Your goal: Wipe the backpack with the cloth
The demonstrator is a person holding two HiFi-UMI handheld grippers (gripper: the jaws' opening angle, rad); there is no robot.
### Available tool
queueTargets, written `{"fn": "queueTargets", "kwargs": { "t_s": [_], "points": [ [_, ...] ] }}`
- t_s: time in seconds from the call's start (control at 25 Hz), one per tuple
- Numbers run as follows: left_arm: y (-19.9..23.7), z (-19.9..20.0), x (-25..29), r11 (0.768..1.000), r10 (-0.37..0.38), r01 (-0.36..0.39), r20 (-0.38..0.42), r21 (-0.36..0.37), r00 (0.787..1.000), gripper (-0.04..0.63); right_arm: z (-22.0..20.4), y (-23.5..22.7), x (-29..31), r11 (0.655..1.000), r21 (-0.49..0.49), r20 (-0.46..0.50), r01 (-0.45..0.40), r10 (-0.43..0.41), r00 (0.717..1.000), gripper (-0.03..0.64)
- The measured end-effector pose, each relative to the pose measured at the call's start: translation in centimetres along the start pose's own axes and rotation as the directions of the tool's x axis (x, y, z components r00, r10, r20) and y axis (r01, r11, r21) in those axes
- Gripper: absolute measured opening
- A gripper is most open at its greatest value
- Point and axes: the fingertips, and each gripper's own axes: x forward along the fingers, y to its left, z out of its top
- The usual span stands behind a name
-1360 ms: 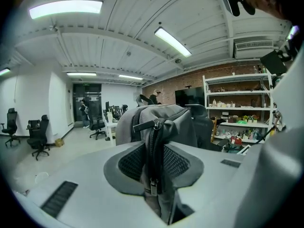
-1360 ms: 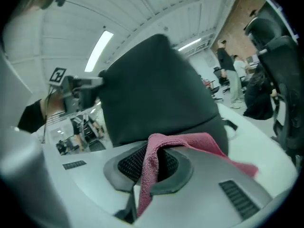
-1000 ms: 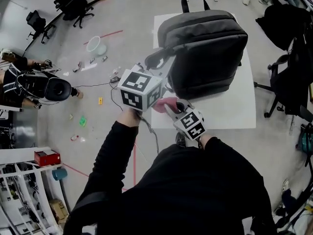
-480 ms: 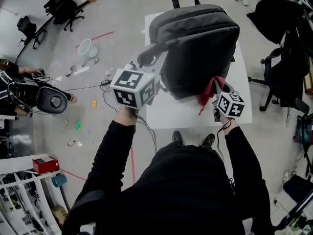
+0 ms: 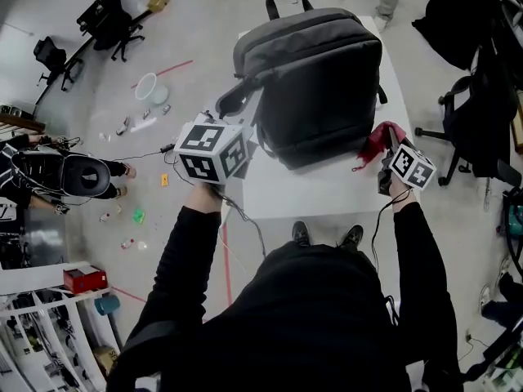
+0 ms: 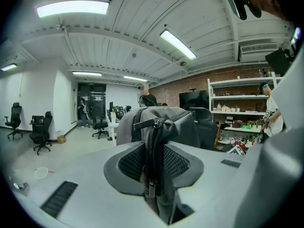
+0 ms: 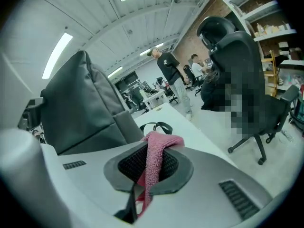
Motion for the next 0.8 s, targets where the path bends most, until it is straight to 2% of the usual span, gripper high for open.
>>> {"fn": "queueTargets", "kwargs": {
  "t_s": [0.24, 0.48, 0.68, 0.8],
  "points": [
    [-0.5, -0.2, 0.5, 1.0, 0.018, -0.018, -0.001, -0.004, 1.0, 0.101, -6.9, 4.2, 1.1, 0.991, -0.014, -0.139, -0.132, 0.129, 0.982, 0.028],
    [-0.4, -0.3, -0.1, 1.0, 0.01, -0.01, 0.012, -0.012, 1.0, 0.101, -10.5, 9.9, 0.6, 0.968, -0.068, -0.227, -0.243, 0.222, 0.948, 0.028],
    [-0.5, -0.3, 0.2, 1.0, 0.001, -0.001, 0.012, -0.003, 1.0, 0.101, -13.3, 15.7, 0.3, 0.921, -0.121, -0.309, -0.37, 0.319, 0.896, 0.028],
    [-0.5, -0.3, 0.2, 1.0, -0.012, 0.012, 0.01, 0.006, 1.0, 0.101, -15.7, 20.3, -0.3, 0.867, -0.16, -0.369, -0.471, 0.39, 0.844, 0.028]
  ]
}}
